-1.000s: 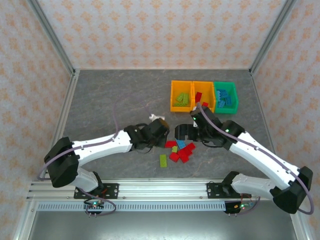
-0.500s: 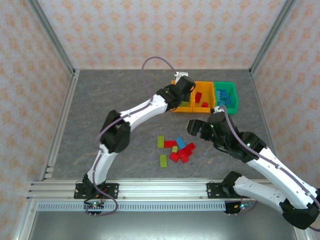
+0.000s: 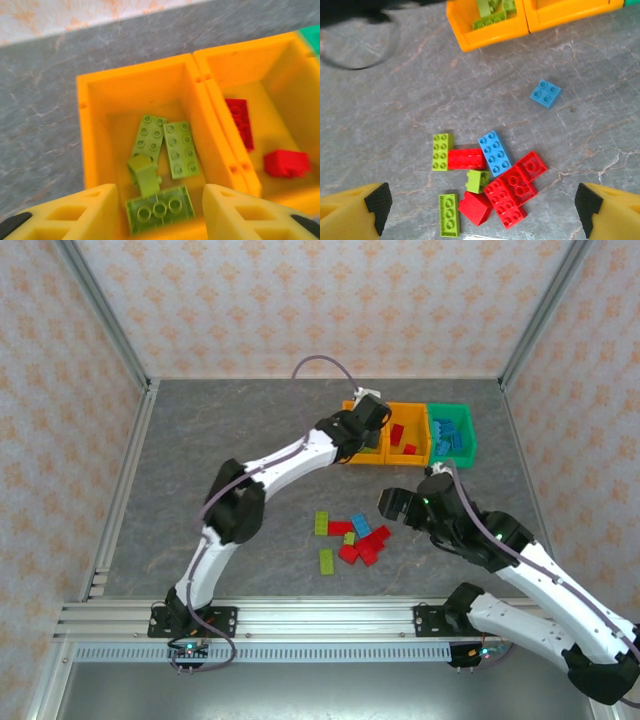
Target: Sort the legos into containers by color
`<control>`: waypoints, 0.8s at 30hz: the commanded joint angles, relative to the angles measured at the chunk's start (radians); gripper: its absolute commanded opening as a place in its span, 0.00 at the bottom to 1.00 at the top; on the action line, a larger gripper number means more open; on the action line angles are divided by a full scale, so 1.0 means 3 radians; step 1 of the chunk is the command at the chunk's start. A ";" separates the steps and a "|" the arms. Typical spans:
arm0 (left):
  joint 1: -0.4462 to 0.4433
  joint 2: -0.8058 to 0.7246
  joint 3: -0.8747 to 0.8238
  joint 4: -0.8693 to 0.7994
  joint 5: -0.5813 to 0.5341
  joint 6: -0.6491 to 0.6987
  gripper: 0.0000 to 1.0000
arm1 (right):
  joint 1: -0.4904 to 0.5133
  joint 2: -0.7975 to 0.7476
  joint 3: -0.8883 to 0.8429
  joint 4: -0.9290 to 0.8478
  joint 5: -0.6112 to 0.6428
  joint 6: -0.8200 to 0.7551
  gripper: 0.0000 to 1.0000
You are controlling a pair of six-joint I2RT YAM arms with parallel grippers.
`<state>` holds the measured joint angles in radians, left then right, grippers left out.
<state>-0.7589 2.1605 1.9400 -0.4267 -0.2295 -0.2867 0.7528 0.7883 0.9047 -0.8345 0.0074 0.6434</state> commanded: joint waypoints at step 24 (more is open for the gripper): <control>-0.1397 -0.4243 -0.3434 -0.0513 0.0737 0.2935 0.93 | -0.1000 0.2783 0.0226 0.1080 -0.0238 0.0275 0.80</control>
<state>-1.1782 0.9375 0.9607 -0.6281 -0.0029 0.4633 0.4637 1.5837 0.9421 -0.5320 -0.0788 0.7052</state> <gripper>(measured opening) 0.920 0.810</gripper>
